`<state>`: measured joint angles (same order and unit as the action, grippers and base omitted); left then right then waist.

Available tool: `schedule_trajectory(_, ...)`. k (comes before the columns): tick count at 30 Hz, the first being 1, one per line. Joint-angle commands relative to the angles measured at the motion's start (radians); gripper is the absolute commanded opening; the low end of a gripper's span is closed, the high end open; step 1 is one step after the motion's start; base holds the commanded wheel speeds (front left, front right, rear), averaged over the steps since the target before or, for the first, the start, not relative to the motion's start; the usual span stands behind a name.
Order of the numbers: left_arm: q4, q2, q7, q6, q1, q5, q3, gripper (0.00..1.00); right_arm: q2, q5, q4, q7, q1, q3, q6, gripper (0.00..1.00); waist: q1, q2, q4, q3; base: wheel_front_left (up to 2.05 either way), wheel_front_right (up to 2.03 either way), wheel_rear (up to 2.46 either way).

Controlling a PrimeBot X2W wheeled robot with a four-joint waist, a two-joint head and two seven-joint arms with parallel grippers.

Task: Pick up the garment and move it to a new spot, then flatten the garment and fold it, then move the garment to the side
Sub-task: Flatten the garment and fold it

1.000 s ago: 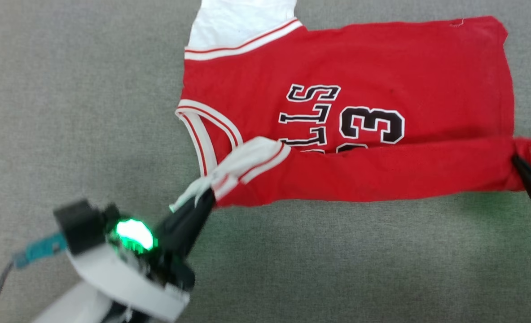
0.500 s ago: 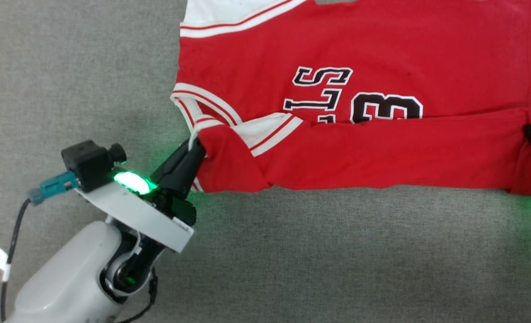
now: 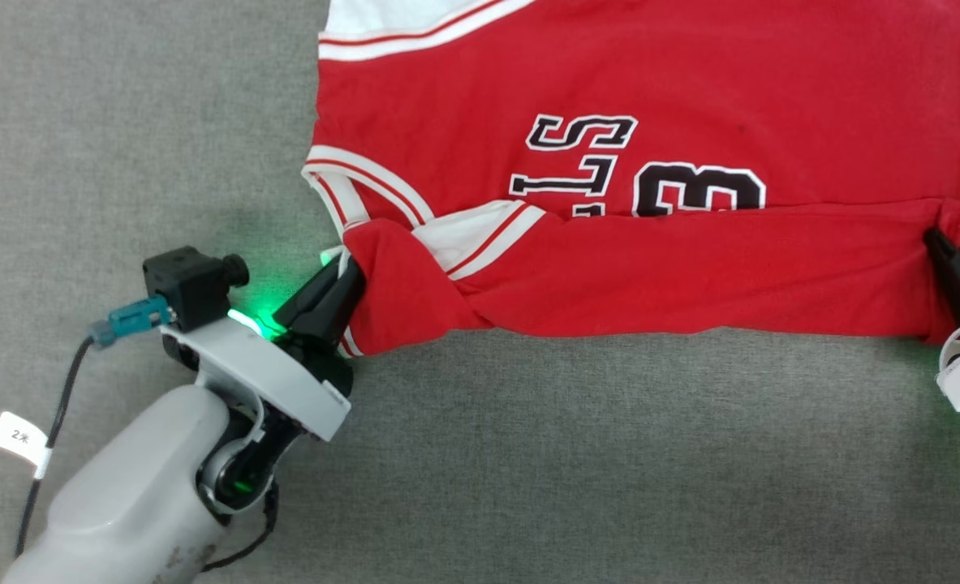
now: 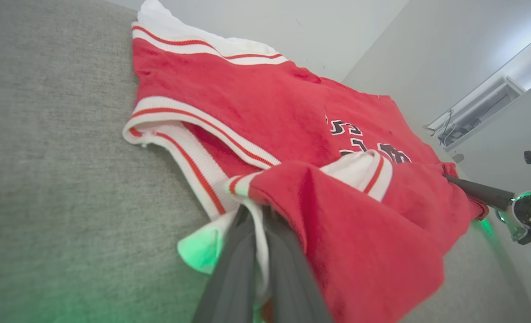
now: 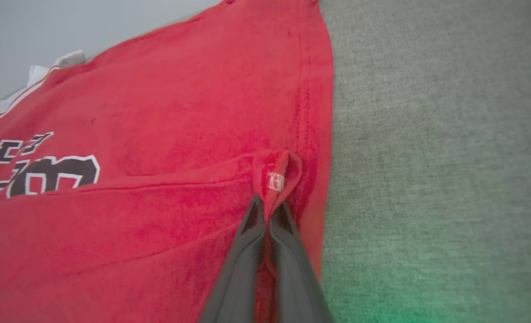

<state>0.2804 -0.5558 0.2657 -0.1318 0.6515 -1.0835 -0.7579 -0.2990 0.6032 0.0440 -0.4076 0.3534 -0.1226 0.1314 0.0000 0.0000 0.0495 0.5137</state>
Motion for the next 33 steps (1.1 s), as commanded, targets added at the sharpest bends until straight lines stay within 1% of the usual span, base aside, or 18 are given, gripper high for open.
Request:
schedule_trajectory(1, 0.035, -0.02, -0.003, 0.003, -0.012, -0.001, -0.007, 1.0, 0.005, -0.012, 0.011, 0.009, -0.014, 0.015, -0.001, 0.82, 0.0, 0.0, -0.002, -0.017, 0.0, 0.0, 0.0)
schedule_trajectory(2, 0.031, -0.027, -0.003, 0.003, -0.008, -0.005, -0.011, 1.0, 0.005, -0.014, 0.008, 0.019, -0.016, 0.017, -0.001, 1.0, 0.0, 0.0, -0.002, -0.026, 0.0, 0.0, 0.0)
schedule_trajectory(4, 0.023, -0.038, -0.002, 0.003, -0.003, -0.006, -0.017, 1.0, 0.004, -0.016, 0.003, 0.028, -0.018, 0.02, -0.001, 1.0, 0.0, 0.0, -0.003, -0.036, 0.0, 0.0, 0.0)
schedule_trajectory(6, 0.002, -0.062, -0.005, 0.003, 0.013, -0.012, -0.038, 1.0, 0.005, -0.015, -0.009, 0.042, -0.021, 0.019, -0.001, 1.0, 0.0, 0.0, -0.004, -0.057, 0.0, 0.0, 0.0)
schedule_trajectory(9, -0.033, -0.119, -0.031, 0.003, 0.051, -0.022, -0.065, 1.0, 0.009, -0.012, -0.03, 0.061, -0.036, 0.01, -0.001, 1.0, 0.0, 0.0, -0.004, -0.091, 0.0, 0.0, 0.0)
schedule_trajectory(12, -0.069, -0.191, -0.102, 0.003, 0.093, -0.029, -0.093, 1.0, 0.016, -0.007, -0.049, 0.07, -0.05, 0.0, -0.001, 1.0, 0.0, 0.0, -0.005, -0.125, 0.0, 0.0, 0.0)
schedule_trajectory(14, -0.075, -0.227, -0.176, 0.01, 0.124, -0.047, -0.094, 1.0, 0.021, -0.005, -0.065, 0.074, -0.058, -0.009, -0.001, 1.0, 0.0, 0.0, -0.005, -0.146, 0.0, 0.0, 0.0)
schedule_trajectory(16, -0.087, -0.258, -0.276, 0.036, 0.157, -0.066, -0.1, 1.0, 0.026, -0.003, -0.076, 0.075, -0.066, -0.019, -0.001, 1.0, 0.0, 0.0, -0.008, -0.165, 0.0, 0.0, 0.0)
schedule_trajectory(18, -0.115, -0.277, -0.393, 0.065, 0.184, -0.117, -0.104, 1.0, 0.031, 0.001, -0.08, 0.072, -0.077, -0.02, -0.001, 1.0, 0.0, 0.0, -0.01, -0.182, 0.0, 0.0, 0.0)
schedule_trajectory(22, -0.212, -0.322, -0.636, 0.112, 0.232, -0.222, -0.124, 1.0, 0.045, -0.001, -0.094, 0.071, -0.086, -0.026, -0.001, 1.0, 0.0, 0.0, -0.017, -0.199, 0.0, 0.0, 0.0)
schedule_trajectory(26, -0.298, -0.361, -0.846, 0.159, 0.268, -0.28, -0.165, 1.0, 0.057, 0.001, -0.102, 0.076, -0.099, -0.025, -0.001, 1.0, 0.0, 0.0, -0.025, -0.192, 0.0, 0.0, 0.0)
schedule_trajectory(28, -0.314, -0.366, -0.915, 0.185, 0.278, -0.308, -0.18, 1.0, 0.062, 0.003, -0.104, 0.08, -0.096, -0.023, -0.001, 1.0, 0.0, 0.0, -0.031, -0.184, 0.0, 0.0, 0.0)
schedule_trajectory(30, -0.313, -0.355, -0.952, 0.204, 0.278, -0.332, -0.189, 1.0, 0.067, 0.003, -0.104, 0.083, -0.089, -0.018, -0.001, 1.0, 0.0, 0.0, -0.04, -0.175, 0.0, 0.0, 0.0)
schedule_trajectory(33, -0.291, -0.336, -0.976, 0.212, 0.256, -0.354, -0.203, 1.0, 0.07, 0.007, -0.103, 0.084, -0.077, -0.012, -0.001, 1.0, 0.0, 0.0, -0.056, -0.159, 0.0, 0.0, 0.0)
